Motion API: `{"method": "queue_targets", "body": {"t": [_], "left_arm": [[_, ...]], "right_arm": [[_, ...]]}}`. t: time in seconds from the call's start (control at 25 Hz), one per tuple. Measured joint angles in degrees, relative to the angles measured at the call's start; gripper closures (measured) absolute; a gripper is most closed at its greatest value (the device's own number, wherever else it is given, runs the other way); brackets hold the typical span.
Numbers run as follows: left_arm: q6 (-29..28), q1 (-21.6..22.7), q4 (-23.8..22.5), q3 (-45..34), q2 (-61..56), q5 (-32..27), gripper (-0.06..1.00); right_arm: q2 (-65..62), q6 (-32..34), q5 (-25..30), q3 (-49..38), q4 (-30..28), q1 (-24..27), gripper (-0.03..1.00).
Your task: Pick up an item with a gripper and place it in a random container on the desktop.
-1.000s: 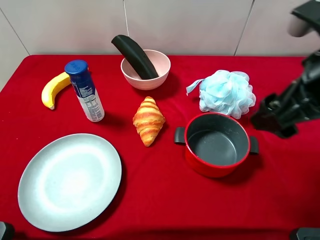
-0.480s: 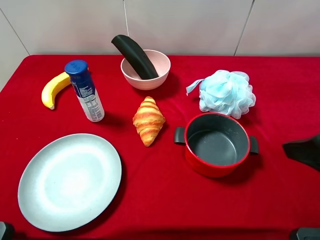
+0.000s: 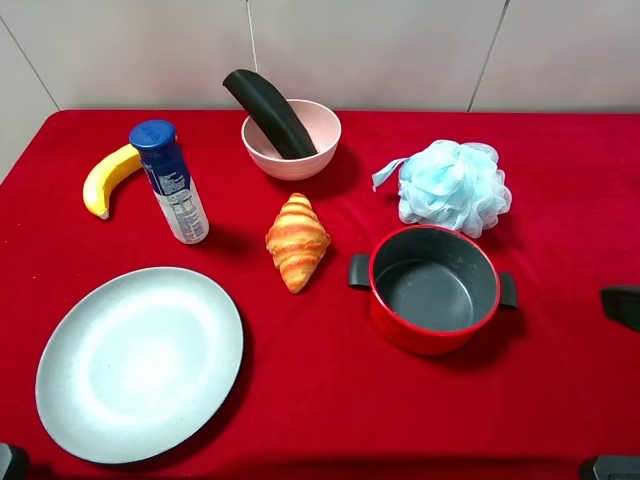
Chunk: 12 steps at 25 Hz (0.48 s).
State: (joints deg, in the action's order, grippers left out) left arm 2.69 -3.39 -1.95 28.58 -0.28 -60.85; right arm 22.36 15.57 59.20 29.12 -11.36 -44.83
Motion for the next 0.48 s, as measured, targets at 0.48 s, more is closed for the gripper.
{"method": "queue_targets", "body": {"t": [0.48], "left_arm": [[0.00,0.00,0.00,0.00,0.00,0.00,-0.04]], "right_arm": [[-14.67,-0.13,0.21,-0.53,0.10,0.00,0.27]]}}
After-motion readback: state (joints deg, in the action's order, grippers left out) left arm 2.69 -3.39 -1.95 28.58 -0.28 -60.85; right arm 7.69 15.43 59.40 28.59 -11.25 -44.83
